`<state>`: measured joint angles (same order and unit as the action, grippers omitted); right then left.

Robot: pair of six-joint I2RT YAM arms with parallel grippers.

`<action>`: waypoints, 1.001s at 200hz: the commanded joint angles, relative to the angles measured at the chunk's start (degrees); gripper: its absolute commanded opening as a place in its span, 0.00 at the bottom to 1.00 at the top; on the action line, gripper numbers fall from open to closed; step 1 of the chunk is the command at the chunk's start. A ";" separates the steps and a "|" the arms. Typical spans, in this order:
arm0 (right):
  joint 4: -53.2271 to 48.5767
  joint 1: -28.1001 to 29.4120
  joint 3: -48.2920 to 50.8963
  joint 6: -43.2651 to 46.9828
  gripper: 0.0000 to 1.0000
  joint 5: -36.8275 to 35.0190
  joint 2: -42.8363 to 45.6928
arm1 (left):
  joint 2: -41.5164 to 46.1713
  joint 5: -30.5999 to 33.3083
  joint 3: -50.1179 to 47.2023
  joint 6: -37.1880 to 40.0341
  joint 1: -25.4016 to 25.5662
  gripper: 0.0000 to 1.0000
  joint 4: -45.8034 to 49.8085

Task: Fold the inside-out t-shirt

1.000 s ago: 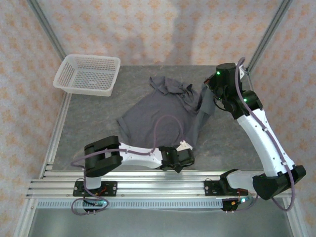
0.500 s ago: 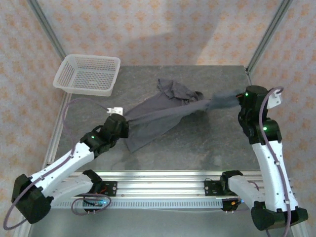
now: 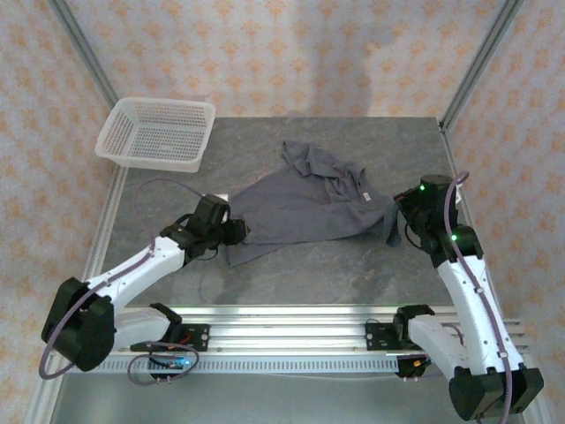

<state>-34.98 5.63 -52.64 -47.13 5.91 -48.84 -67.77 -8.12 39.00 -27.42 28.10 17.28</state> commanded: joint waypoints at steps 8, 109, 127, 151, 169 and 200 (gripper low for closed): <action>4.31 0.88 2.11 -0.17 0.00 5.78 0.15 | -4.94 12.86 7.81 1.07 8.89 0.49 8.22; 3.73 2.53 1.27 -0.31 0.00 -1.88 -2.66 | -30.92 30.54 19.56 5.79 12.14 0.57 14.73; 1.53 2.09 1.03 -1.95 0.00 -7.04 -2.25 | -28.48 31.35 17.62 5.01 10.12 0.53 13.70; -0.51 -0.52 1.09 -3.85 0.00 -12.05 -1.40 | -23.64 31.30 14.68 5.15 6.11 0.48 12.16; -0.68 -1.49 0.97 -4.37 0.00 -13.91 -1.00 | -21.19 27.83 12.46 5.62 1.71 0.44 10.06; -1.11 -1.76 0.05 -3.67 0.00 -15.15 -1.39 | -15.90 25.82 9.78 5.80 -2.44 0.37 8.21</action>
<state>-34.48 4.12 -49.95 -50.41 -4.89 -50.76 -87.64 18.28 50.87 -21.12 27.53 27.51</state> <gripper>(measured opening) 0.040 0.399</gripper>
